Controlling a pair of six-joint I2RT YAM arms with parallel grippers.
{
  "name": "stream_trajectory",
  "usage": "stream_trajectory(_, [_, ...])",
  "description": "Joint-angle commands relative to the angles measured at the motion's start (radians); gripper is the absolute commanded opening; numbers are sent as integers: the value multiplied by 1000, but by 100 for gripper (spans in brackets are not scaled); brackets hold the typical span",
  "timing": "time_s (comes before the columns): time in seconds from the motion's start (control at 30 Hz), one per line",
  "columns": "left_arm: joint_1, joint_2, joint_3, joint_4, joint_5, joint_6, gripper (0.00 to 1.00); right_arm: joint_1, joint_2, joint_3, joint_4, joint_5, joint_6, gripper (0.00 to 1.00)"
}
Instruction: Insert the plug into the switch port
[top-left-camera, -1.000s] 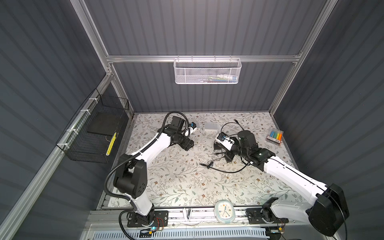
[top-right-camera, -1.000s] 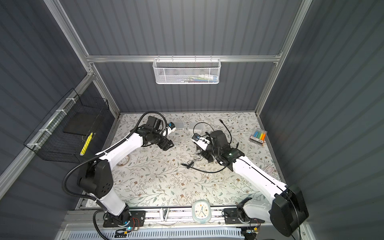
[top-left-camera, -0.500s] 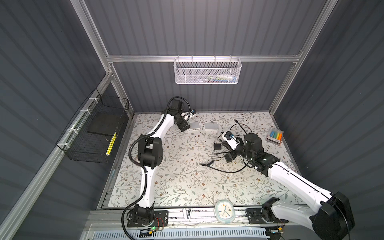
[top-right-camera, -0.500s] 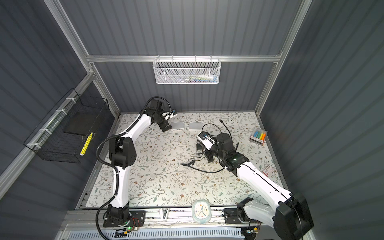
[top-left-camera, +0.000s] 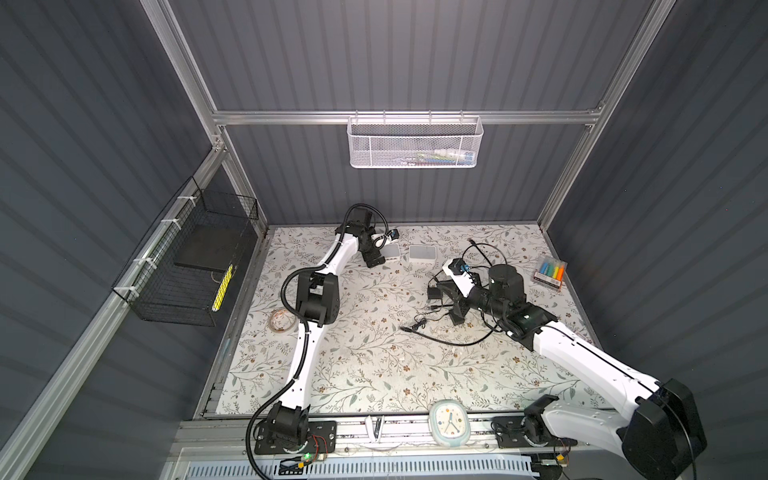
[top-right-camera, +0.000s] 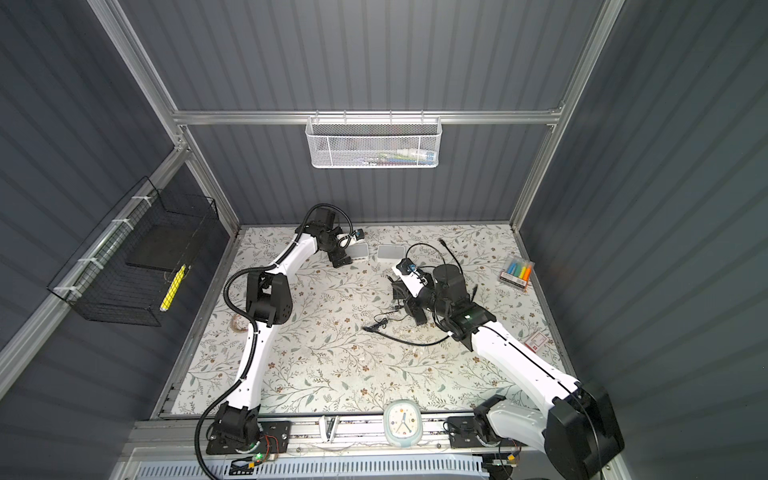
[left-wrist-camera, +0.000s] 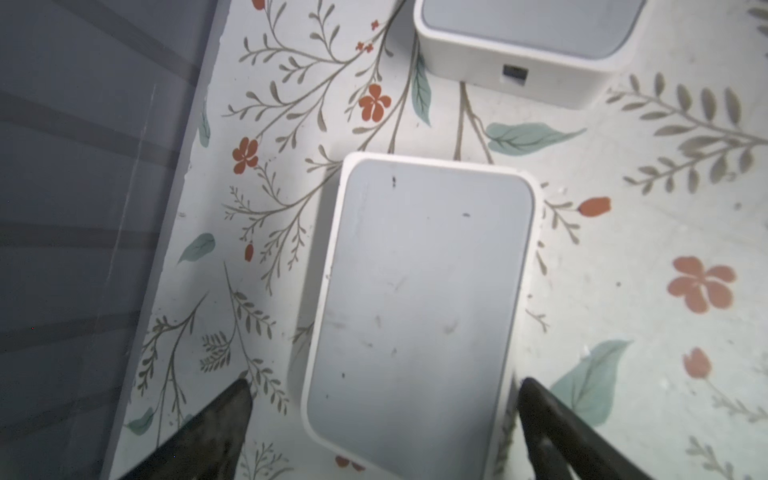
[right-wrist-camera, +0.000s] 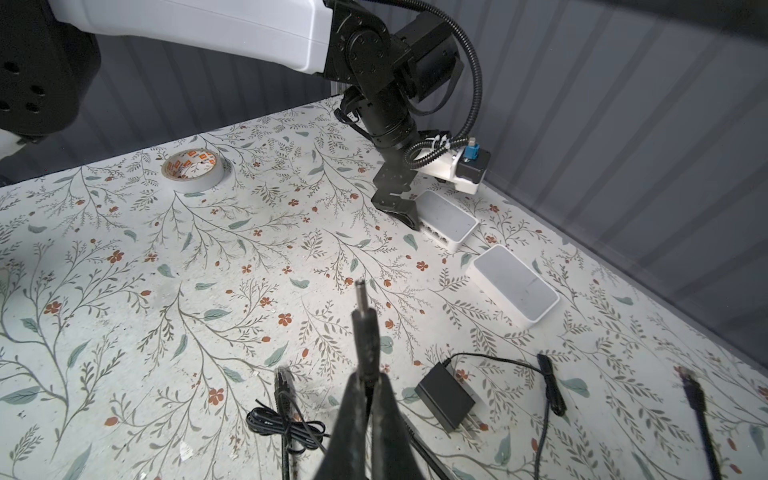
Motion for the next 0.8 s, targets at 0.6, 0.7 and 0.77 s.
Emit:
stream_trajectory(0.6, [-7,-7,33,15,196,-296,100,-24,56,-11,82,-77,100,0])
stream_trajectory(0.7, [-6,-2,35,12,173,-328,100,-24,47,-13,67,-81,110,0])
stream_trajectory(0.77, [-6,10,49,-11,158,-335,100,-24,39,-14,61,-84,115,0])
